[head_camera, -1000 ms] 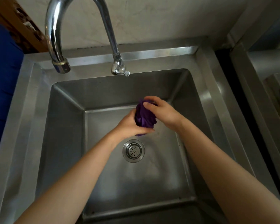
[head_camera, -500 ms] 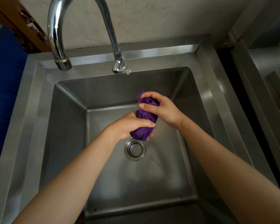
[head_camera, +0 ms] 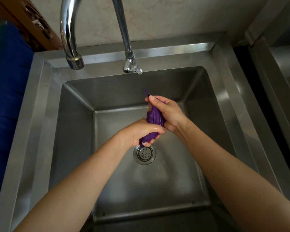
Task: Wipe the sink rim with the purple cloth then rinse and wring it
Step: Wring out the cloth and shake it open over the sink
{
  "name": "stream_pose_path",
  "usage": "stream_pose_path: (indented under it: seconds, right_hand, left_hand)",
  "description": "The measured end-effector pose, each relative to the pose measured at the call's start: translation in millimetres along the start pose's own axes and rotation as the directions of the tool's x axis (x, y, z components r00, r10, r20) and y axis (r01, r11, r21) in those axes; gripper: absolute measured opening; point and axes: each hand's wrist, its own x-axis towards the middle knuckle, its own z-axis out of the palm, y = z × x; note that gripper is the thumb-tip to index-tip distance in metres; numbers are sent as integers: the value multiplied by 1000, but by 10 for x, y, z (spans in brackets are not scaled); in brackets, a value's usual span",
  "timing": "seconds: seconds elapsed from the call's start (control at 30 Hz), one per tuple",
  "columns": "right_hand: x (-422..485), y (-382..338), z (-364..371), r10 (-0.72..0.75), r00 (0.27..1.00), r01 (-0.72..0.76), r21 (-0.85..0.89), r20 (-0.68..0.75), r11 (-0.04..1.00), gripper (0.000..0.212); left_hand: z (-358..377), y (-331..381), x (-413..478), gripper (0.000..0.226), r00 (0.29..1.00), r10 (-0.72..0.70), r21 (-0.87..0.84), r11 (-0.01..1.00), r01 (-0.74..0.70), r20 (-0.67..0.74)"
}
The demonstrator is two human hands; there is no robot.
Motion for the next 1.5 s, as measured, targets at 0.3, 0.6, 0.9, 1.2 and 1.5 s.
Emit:
stream_pose_path:
  seconds: [0.3,0.6,0.9,1.2,1.5]
  right_hand:
    - [158,143,67,129,950,-169,-124,-283,978,35]
    - [217,166,17,179,943,-215,-103,-280,971,43]
    - [190,173,-81,250,928,-274,-52,-276,960,37]
    - [124,204,-429,99,992,-115,-252,-74,961,24]
    - [-42,240,-228,-93,987,153,-920,127,360,33]
  left_hand:
    - [112,-136,84,24,992,-31,63,997,39,-121]
    - [138,-164,141,19,987,19,95,995,-4,-161]
    - [115,-190,166,18,996,24,176,984,-8,-88]
    - [-30,-354,70,31,994,99,-242,964,-109,-54]
    - [253,-291,263,70,748,15,-90,991,-100,-664]
